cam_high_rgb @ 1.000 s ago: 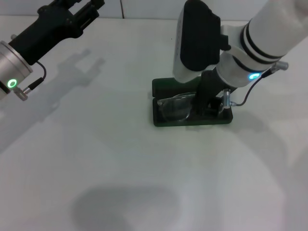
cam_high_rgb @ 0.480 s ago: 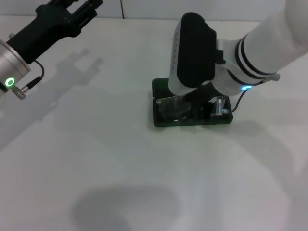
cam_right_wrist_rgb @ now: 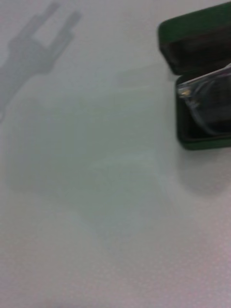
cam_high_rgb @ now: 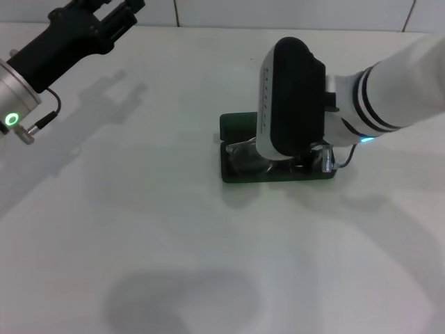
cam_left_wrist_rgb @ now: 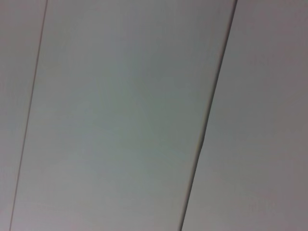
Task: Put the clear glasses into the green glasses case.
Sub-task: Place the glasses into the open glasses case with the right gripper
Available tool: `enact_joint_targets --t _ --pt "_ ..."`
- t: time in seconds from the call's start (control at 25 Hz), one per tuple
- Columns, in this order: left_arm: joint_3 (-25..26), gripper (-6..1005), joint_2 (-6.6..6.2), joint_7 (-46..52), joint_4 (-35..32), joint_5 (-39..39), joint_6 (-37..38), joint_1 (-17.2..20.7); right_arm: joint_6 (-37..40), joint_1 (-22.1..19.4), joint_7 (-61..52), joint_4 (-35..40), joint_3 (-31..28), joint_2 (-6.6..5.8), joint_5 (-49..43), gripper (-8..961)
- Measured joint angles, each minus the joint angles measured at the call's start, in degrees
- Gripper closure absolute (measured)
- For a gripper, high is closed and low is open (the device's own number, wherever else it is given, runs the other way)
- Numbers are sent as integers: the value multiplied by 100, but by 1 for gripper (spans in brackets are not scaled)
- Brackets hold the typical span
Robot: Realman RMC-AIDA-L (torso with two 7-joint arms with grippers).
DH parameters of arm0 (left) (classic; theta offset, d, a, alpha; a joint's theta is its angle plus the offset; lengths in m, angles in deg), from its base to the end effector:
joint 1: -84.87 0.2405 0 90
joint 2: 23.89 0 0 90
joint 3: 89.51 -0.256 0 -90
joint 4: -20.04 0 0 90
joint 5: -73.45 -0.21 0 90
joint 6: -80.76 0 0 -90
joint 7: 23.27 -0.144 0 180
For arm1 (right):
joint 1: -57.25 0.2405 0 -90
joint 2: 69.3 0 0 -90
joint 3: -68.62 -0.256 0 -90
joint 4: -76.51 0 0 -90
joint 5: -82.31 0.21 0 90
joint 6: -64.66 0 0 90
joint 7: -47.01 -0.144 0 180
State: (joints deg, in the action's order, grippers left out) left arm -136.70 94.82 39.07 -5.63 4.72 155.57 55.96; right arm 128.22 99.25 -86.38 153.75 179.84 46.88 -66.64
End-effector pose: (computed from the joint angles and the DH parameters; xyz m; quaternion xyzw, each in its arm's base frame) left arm -0.2582 0.3711 0.0285 -0.7934 -0.2288 -0.4404 0.3525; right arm 0.0984 0.3609 -0.0812 -0.9557 -0.0981 -0.1972 0.1954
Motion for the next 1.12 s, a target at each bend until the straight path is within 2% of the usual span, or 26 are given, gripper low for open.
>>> enact_joint_targets --t 0.64,1.12 --pt "-9 380 50 7 0 1 8 26 -387 -75 7 -128 439 1 -433 647" --pt "-9 380 56 6 0 1 19 32 -470 -79 7 -209 480 1 -443 678"
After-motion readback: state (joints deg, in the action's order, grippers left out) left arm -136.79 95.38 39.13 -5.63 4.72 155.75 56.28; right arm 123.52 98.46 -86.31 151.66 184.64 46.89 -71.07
